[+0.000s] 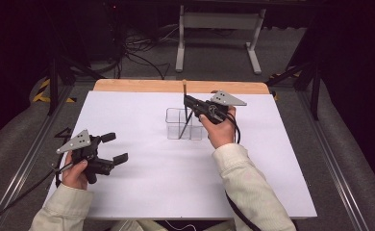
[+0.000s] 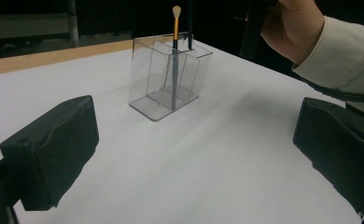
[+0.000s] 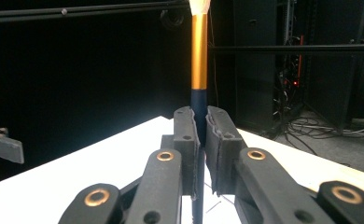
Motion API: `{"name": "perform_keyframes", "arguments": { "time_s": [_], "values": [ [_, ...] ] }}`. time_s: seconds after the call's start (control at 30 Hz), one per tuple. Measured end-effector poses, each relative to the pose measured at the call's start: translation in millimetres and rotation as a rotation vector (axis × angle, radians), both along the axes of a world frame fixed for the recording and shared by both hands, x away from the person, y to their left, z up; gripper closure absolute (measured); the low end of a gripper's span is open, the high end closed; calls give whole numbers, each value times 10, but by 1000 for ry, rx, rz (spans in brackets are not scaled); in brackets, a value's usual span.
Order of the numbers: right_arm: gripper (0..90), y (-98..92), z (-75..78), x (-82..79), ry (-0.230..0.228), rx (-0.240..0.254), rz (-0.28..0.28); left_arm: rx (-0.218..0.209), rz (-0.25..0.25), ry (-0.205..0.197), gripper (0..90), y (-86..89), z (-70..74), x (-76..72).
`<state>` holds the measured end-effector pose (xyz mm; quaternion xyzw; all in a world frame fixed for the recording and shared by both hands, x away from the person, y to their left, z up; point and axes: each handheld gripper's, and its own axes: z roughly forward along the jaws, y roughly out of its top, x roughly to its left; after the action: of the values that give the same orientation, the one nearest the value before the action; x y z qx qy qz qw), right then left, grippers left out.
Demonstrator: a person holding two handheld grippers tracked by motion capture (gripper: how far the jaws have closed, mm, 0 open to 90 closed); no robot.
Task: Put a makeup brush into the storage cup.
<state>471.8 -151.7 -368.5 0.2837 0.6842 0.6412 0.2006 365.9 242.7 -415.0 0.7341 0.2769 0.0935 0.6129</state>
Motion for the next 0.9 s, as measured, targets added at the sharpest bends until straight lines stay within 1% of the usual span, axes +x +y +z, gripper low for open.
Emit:
{"name": "perform_keyframes", "arguments": {
  "time_s": [0.2, 0.3, 0.53, 0.73, 0.9],
  "values": [
    [832, 8, -57, 21, 12, -14, -16, 4, -3, 0, 8, -9, -3, 0],
    [832, 19, -92, 30, 11, -34, -17, 5, -2, 0, 8, -6, -5, 2],
    [832, 30, -128, 29, 15, -60, -19, 5, -4, 0, 7, -10, -8, 2],
    [832, 33, -157, 24, 20, -70, -16, 14, -6, -3, 7, -17, -8, 4],
    [832, 17, -203, 24, 28, -82, -22, 11, -5, -1, 7, -20, -8, 2]
  ]
}}
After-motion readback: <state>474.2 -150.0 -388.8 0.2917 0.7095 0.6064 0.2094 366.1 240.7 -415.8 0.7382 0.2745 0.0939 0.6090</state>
